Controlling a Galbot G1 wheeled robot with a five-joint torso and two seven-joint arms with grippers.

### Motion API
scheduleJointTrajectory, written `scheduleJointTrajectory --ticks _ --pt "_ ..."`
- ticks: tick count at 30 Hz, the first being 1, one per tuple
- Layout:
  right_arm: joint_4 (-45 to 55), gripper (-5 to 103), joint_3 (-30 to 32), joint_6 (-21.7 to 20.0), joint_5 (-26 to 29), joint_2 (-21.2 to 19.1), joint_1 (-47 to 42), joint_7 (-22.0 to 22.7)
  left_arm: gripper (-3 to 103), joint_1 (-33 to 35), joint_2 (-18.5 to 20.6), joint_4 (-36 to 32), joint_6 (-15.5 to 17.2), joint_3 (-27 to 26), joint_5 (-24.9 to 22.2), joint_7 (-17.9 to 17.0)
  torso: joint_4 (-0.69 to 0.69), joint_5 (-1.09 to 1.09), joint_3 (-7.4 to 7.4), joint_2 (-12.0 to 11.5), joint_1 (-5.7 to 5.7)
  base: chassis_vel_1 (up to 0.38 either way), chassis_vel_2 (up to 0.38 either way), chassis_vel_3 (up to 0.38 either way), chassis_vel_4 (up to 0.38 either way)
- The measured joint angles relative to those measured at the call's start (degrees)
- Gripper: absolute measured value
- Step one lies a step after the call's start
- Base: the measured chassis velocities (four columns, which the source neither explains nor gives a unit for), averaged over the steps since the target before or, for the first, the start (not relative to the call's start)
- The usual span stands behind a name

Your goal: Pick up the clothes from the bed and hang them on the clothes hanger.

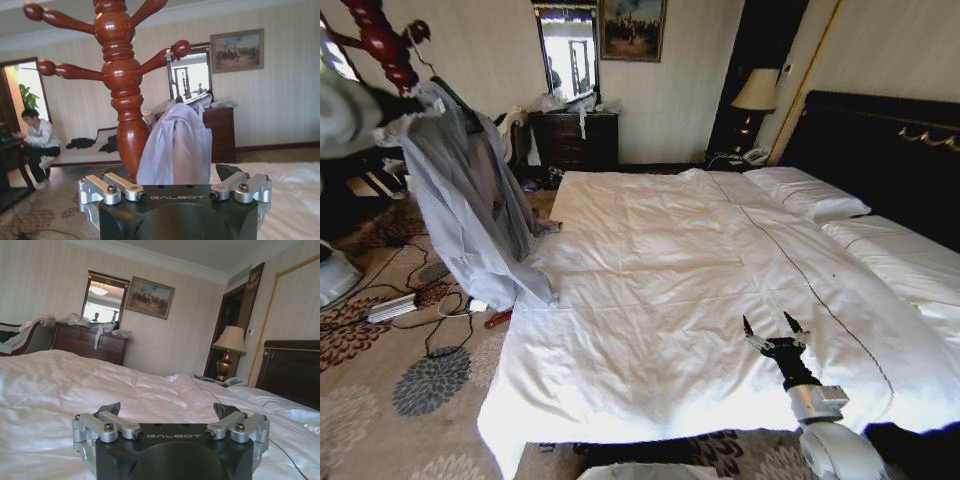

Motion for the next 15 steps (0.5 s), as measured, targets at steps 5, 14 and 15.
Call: scheduleJointTrajectory --ticks 5,14,15 --pt "0.0 100 0.0 0.0 0.0 0.0 0.0 0.0 100 12.6 5.3 -12.8 -11.0 -8.0 -0.1 -0.3 0.01 0.1 -0.02 0.0 -0.02 0.0 0.0 0.0 0.0" --pt "0.0 100 0.0 0.0 0.0 0.0 0.0 0.0 100 65.8 -11.6 -28.3 -27.4 -51.3 18.7 7.9 0.01 0.03 0.0 0.0 -0.01 0.0 0.0 0.0 0.0" --pt "0.0 100 0.0 0.0 0.0 0.0 0.0 0.0 100 65.8 -11.6 -28.3 -27.4 -51.3 18.7 7.9 0.01 0.03 0.0 0.0 -0.01 0.0 0.0 0.0 0.0"
